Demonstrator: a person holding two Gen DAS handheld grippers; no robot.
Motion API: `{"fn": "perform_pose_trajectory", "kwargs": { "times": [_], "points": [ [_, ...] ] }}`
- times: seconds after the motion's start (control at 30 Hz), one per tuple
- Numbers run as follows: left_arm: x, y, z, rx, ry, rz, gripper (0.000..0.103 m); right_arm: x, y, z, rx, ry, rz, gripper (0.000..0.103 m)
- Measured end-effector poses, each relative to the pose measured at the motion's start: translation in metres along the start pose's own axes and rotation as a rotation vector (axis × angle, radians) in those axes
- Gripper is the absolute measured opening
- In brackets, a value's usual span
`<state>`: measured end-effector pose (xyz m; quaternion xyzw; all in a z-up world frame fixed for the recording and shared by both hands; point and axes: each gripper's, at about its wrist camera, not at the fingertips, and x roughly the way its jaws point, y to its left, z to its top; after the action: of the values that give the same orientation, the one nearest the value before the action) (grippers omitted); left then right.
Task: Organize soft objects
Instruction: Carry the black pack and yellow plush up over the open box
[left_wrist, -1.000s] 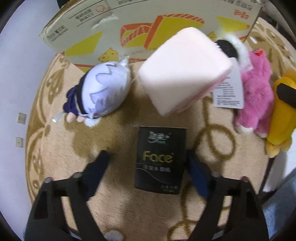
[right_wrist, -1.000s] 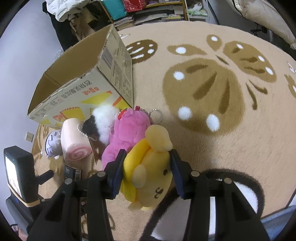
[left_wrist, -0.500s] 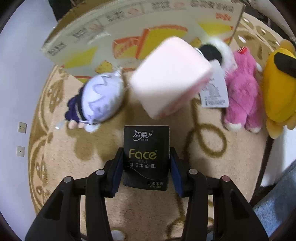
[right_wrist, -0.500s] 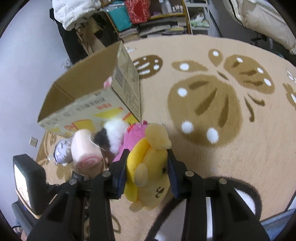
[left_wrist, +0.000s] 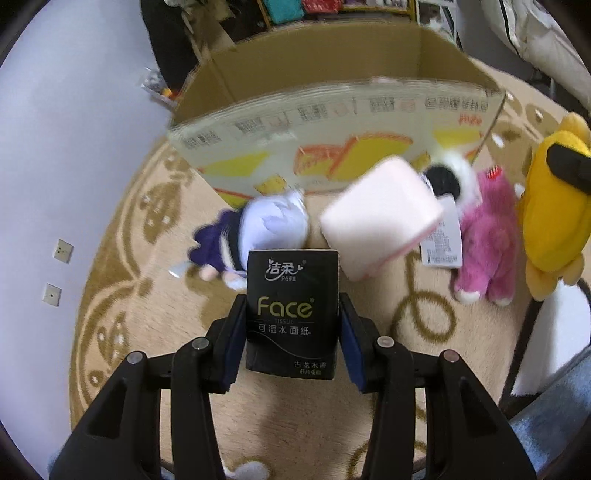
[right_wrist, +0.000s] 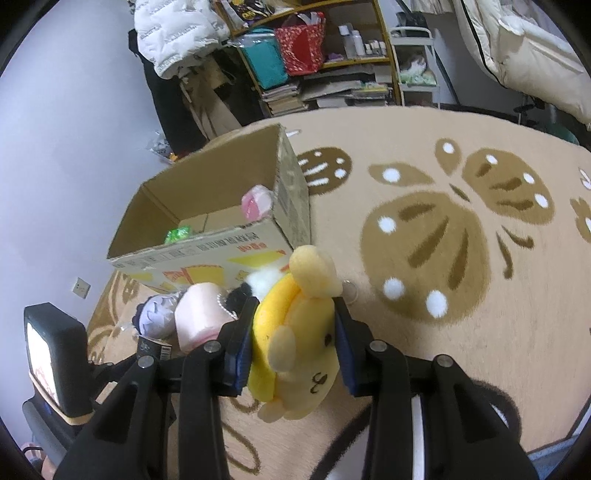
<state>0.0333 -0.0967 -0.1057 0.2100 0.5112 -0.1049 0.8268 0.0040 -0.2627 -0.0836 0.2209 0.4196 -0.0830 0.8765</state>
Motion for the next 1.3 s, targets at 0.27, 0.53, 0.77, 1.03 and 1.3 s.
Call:
{"fn": "perform_pose_trajectory", "kwargs": {
  "times": [0.27,0.53,0.77,1.03,1.3],
  "points": [
    [-0.029,0.019,0.011,-0.076,-0.119,0.03,0.044,-0.007,0.016,0.003,-0.055,-0.038,0.022,0.041],
    [-0.041,0.045,0.02,-0.104,-0.215,0.081,0.045,-0.015,0.029,0.008,-0.095,-0.08,0.042,0.041],
    [-0.058,0.056,0.029,-0.123,-0.28,0.089,0.045,-0.023,0.04,0.015,-0.124,-0.135,0.064,0.041],
    [-0.075,0.064,0.043,-0.138,-0.36,0.098,0.045,-0.029,0.053,0.026,-0.15,-0.188,0.09,0.041],
    [-0.08,0.073,0.055,-0.159,-0.391,0.126,0.045,-0.032,0.063,0.037,-0.185,-0.256,0.122,0.041]
  ]
}}
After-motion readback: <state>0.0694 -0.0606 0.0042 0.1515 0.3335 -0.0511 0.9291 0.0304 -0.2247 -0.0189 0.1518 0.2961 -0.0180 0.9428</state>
